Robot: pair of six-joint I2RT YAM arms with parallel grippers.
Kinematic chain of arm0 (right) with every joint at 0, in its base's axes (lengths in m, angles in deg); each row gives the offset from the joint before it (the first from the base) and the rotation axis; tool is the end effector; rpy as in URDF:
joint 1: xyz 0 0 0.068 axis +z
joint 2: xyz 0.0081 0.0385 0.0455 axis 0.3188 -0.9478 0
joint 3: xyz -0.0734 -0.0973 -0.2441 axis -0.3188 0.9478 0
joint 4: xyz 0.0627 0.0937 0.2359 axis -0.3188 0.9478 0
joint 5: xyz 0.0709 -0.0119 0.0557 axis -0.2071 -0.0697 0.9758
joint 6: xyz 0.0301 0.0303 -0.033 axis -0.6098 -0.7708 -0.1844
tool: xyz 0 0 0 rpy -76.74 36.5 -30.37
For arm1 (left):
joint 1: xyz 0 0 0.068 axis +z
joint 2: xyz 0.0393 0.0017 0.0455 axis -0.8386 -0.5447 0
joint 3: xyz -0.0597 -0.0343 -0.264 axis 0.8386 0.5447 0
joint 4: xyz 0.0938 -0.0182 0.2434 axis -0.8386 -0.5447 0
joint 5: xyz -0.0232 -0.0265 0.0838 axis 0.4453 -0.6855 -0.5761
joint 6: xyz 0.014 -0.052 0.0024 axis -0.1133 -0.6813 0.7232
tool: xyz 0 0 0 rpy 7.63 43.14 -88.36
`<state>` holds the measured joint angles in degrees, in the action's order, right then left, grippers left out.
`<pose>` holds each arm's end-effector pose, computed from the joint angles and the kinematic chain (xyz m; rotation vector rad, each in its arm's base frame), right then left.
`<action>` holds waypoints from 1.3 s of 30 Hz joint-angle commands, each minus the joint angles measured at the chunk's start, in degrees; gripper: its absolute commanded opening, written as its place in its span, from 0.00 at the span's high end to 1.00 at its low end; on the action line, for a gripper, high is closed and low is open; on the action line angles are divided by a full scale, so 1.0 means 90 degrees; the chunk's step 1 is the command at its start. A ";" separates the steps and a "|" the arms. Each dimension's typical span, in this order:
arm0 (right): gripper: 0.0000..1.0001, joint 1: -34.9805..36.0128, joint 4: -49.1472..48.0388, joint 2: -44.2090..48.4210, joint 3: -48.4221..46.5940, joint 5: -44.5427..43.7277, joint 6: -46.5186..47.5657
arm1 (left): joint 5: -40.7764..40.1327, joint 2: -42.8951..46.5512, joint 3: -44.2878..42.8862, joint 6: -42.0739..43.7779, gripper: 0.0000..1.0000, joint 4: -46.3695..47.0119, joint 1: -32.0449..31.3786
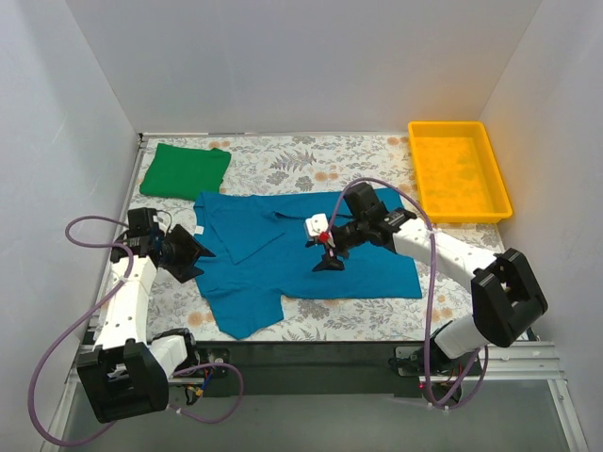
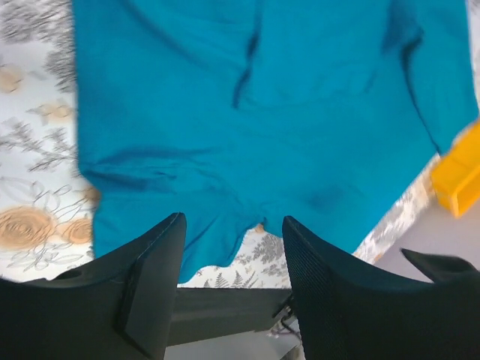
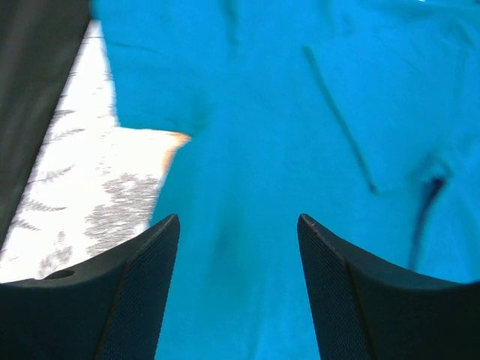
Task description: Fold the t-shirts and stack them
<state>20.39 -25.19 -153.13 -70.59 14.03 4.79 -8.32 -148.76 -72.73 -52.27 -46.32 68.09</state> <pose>0.2285 0.2182 0.2494 -1.7945 1.2571 0.8289 0.1785 0.0229 0.2361 -1.9645 2.1483 -0.7344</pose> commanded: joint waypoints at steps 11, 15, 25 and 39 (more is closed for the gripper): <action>0.17 0.0570 -0.0599 0.0655 0.1166 0.0660 0.0324 | 0.1519 0.0242 -0.0580 0.0704 0.30 0.1564 -0.0022; 0.17 0.1039 -0.0589 0.0391 0.1058 0.0073 0.0295 | 0.1957 0.0213 -0.0345 0.0274 0.13 0.2051 -0.0012; 0.17 0.2532 -0.0462 -0.0312 0.0648 -0.1382 0.0383 | 0.1617 0.0310 -0.0355 0.0624 0.13 0.1965 -0.0012; 0.19 0.3812 -0.0345 -0.0986 0.0102 -0.2280 0.0402 | 0.1080 0.0818 -0.0023 0.0966 0.14 0.1857 -0.0012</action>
<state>52.45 -29.06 -161.43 -66.54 -4.11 8.09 3.00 -143.14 -73.39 -45.56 -29.54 68.02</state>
